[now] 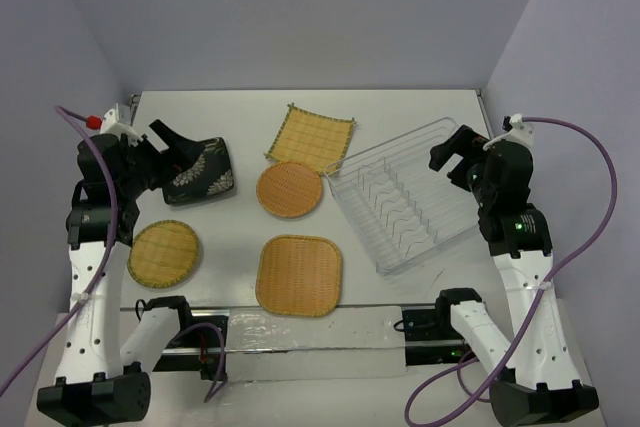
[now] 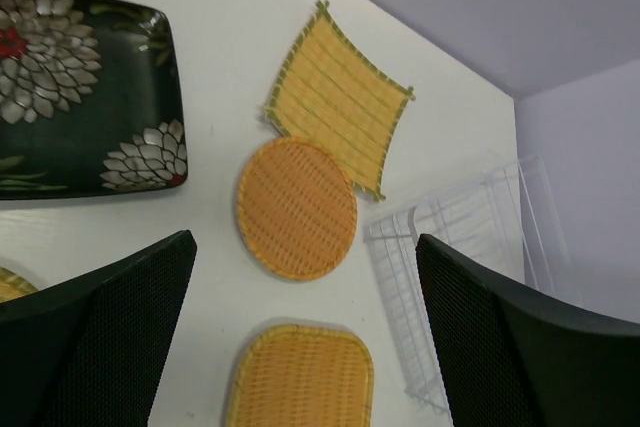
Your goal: Load the plates into the dish rack
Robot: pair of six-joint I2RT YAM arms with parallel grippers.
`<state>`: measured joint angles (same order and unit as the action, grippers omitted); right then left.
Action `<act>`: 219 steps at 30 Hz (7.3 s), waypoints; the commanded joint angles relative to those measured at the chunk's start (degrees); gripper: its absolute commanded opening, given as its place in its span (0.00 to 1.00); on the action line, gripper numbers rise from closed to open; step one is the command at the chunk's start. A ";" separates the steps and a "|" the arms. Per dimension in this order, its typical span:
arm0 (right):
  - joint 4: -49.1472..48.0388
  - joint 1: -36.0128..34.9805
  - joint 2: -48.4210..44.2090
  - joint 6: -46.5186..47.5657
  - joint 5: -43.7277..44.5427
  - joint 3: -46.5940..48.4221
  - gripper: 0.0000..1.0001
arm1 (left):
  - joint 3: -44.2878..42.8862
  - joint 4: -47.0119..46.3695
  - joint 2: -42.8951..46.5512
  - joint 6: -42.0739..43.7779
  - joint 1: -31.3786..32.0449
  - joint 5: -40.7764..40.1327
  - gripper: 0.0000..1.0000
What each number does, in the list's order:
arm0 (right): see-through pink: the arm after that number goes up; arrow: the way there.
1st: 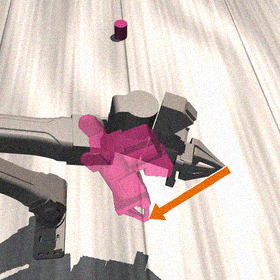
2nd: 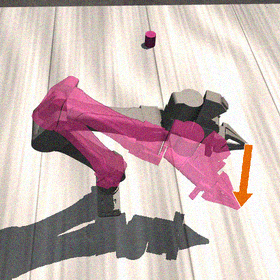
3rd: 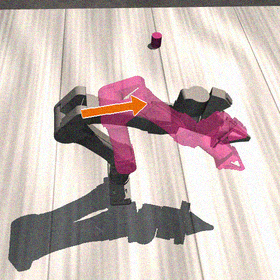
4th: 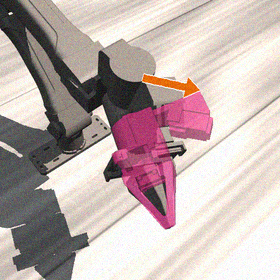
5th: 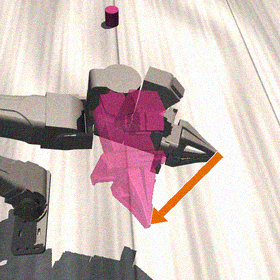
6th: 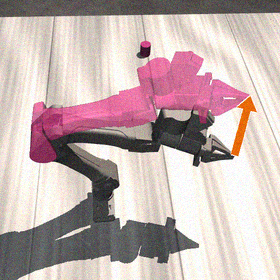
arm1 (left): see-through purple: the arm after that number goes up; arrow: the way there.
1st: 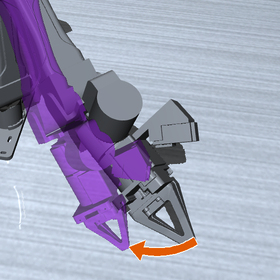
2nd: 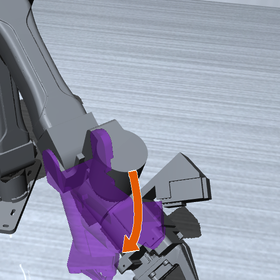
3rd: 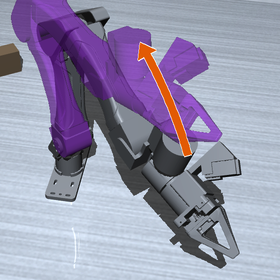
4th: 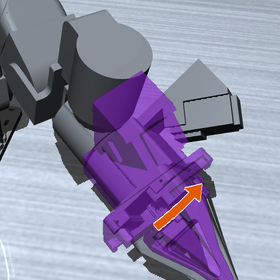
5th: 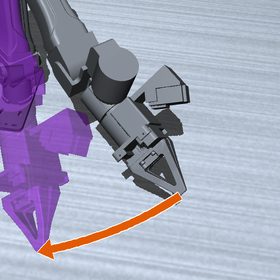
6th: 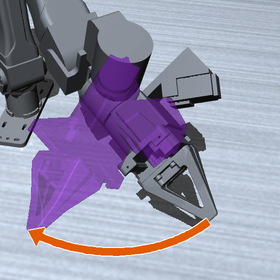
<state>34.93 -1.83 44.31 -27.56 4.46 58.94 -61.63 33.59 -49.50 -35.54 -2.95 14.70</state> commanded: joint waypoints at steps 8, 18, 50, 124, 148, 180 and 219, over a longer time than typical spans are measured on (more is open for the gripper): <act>-3.87 -0.49 -2.42 7.75 -15.91 0.25 1.00 | 12.17 -0.38 -4.14 -5.22 14.60 1.77 0.99; -5.31 -1.26 -5.60 7.53 -16.87 -2.51 1.00 | 29.41 -3.05 -2.10 -16.89 30.56 -1.51 0.99; -6.54 -2.57 -4.15 8.35 -21.89 -2.83 0.99 | 52.59 -32.18 -3.24 -21.85 38.58 9.99 0.89; -5.75 -3.18 -10.74 9.13 -5.16 -5.39 0.89 | -76.54 26.00 -59.58 51.98 54.54 -10.31 0.00; -4.60 -3.05 -8.68 8.71 -1.21 -6.69 0.91 | -76.58 19.72 -69.24 48.99 51.16 -7.27 0.00; -4.43 -3.06 -6.87 8.36 0.29 -7.61 0.95 | -77.10 16.91 -76.48 50.04 53.36 -12.96 0.01; -3.99 -3.10 -7.58 8.49 -5.29 -6.99 1.00 | -57.59 1.74 -50.70 32.21 44.35 -3.89 0.89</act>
<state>31.40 -4.62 37.24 -19.03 0.74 51.18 -125.14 42.55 -109.39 4.71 45.22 7.85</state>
